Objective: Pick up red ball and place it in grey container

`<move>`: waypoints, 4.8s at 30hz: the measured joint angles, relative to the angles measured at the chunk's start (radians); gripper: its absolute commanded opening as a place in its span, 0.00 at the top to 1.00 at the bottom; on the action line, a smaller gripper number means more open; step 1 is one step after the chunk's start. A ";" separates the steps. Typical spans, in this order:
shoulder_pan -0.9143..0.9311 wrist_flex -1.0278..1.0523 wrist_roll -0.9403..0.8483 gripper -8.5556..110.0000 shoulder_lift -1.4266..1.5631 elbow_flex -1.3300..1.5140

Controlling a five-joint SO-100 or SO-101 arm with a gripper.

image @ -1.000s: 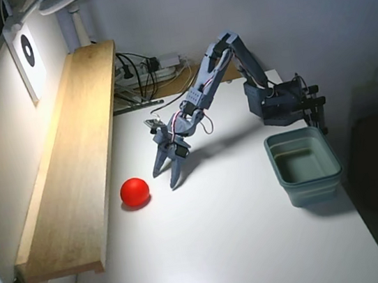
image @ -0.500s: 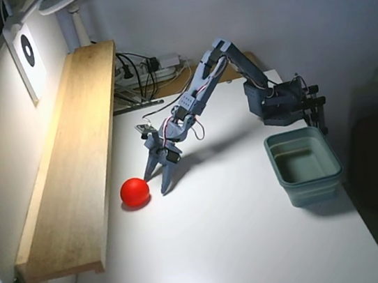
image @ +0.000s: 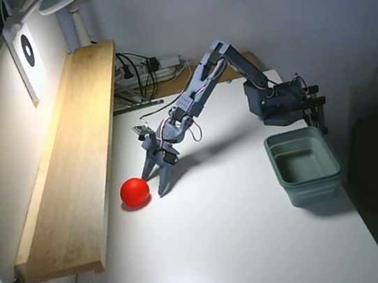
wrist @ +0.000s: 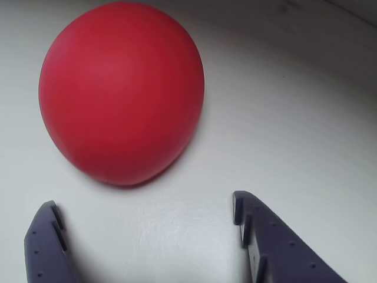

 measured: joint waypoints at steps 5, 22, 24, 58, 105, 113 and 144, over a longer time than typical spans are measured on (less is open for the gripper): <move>-0.005 0.041 0.002 0.61 -0.058 -0.110; -0.031 0.229 0.000 0.61 -0.308 -0.549; -0.031 0.268 0.000 0.61 -0.348 -0.627; -0.037 0.445 0.002 0.73 -0.528 -0.977; -0.035 0.126 0.003 0.73 -0.196 -0.334; -0.034 0.041 0.003 0.73 -0.075 -0.123; -0.034 -0.071 0.003 0.73 0.207 0.319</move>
